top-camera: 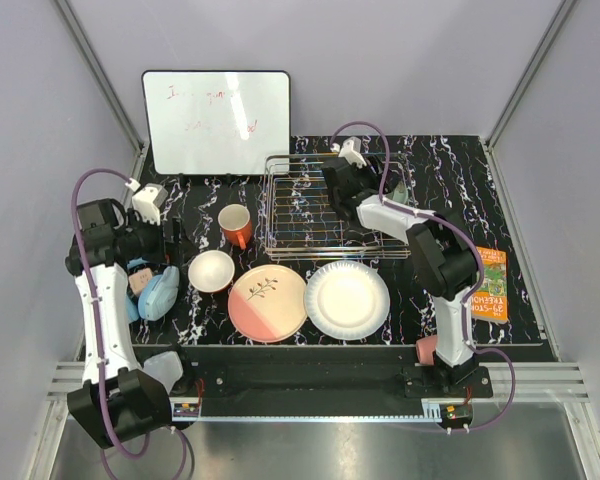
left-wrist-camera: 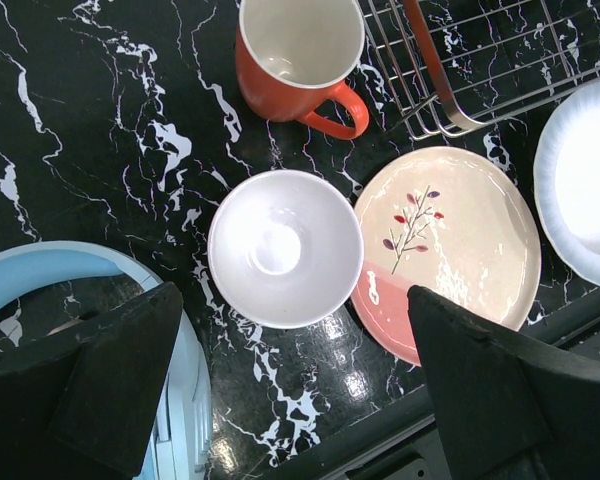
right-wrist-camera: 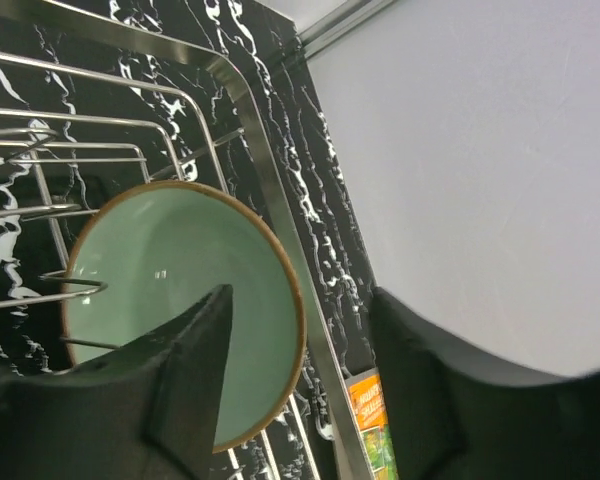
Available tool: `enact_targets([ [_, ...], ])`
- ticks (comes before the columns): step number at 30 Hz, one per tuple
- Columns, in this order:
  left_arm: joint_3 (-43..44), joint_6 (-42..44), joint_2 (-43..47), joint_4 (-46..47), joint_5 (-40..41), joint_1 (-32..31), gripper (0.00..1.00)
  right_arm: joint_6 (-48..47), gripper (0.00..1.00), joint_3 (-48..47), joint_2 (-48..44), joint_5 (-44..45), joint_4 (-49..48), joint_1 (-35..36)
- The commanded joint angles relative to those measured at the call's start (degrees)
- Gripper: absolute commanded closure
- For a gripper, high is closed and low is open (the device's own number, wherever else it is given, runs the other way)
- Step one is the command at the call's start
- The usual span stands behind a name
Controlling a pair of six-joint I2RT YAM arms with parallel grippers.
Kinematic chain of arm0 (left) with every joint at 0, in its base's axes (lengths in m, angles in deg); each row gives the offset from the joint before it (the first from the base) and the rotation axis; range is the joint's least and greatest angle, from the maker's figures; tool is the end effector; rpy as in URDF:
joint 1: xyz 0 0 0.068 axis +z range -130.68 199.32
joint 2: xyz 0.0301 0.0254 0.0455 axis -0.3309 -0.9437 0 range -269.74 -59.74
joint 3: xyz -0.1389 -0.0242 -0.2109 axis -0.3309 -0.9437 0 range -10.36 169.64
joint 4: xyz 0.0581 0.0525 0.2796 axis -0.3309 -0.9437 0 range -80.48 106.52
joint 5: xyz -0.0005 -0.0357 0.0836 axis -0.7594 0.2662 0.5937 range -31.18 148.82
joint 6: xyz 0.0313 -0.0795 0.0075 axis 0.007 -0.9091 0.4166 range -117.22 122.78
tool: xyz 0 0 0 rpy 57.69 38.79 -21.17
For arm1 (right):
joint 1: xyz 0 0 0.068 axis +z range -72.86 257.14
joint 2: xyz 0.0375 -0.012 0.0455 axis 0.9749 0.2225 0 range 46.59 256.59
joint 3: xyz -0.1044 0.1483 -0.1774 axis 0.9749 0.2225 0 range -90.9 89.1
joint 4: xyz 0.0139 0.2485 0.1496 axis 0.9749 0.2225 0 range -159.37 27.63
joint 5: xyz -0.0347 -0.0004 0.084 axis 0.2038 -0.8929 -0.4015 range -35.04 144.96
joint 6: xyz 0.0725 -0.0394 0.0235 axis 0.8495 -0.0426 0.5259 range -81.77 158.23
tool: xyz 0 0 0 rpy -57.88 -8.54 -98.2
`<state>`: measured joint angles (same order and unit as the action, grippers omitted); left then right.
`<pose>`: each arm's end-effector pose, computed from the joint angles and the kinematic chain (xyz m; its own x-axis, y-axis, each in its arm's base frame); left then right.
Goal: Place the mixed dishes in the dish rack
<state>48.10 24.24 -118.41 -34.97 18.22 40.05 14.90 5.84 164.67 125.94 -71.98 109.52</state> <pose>0.2516 0.0427 0.2779 -0.6434 0.0535 -0.7636 0.3694 0.8954 -0.2486 0.4428 0.1961 0.1682 -0.6117 -0.5406 -0.5775 0.2819 0.5332 -0.7976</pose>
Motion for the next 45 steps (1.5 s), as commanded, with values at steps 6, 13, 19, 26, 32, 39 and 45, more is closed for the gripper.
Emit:
enact_targets([
  [6,1.13,6.48,3.74,-2.57,0.52,0.19,0.01,2.06,0.22,-0.32,-7.86,2.75,-0.20,0.75],
  [13,-0.97,21.50,7.43,-14.95,2.98,0.19,0.01,8.45,0.15,1.53,-21.83,5.66,7.77,0.84],
  [19,-4.49,32.93,9.81,-21.37,5.97,-0.51,0.01,22.96,0.15,1.88,-31.85,2.06,23.95,0.84],
  [26,-8.62,38.84,8.31,-21.38,8.86,-4.64,0.01,46.33,0.16,3.19,-37.31,-6.55,42.15,0.75],
  [32,-13.54,35.68,10.51,-15.94,15.19,-13.69,0.01,52.33,0.17,8.55,-39.42,-10.59,43.83,0.75],
  [39,-15.04,29.79,6.30,-6.80,18.70,-20.37,0.01,53.83,0.18,9.70,-39.42,-11.74,43.92,0.75],
  [45,-15.04,27.06,2.61,-0.20,20.91,-25.38,0.01,53.92,0.18,10.75,-40.47,-11.57,43.92,0.75],
])
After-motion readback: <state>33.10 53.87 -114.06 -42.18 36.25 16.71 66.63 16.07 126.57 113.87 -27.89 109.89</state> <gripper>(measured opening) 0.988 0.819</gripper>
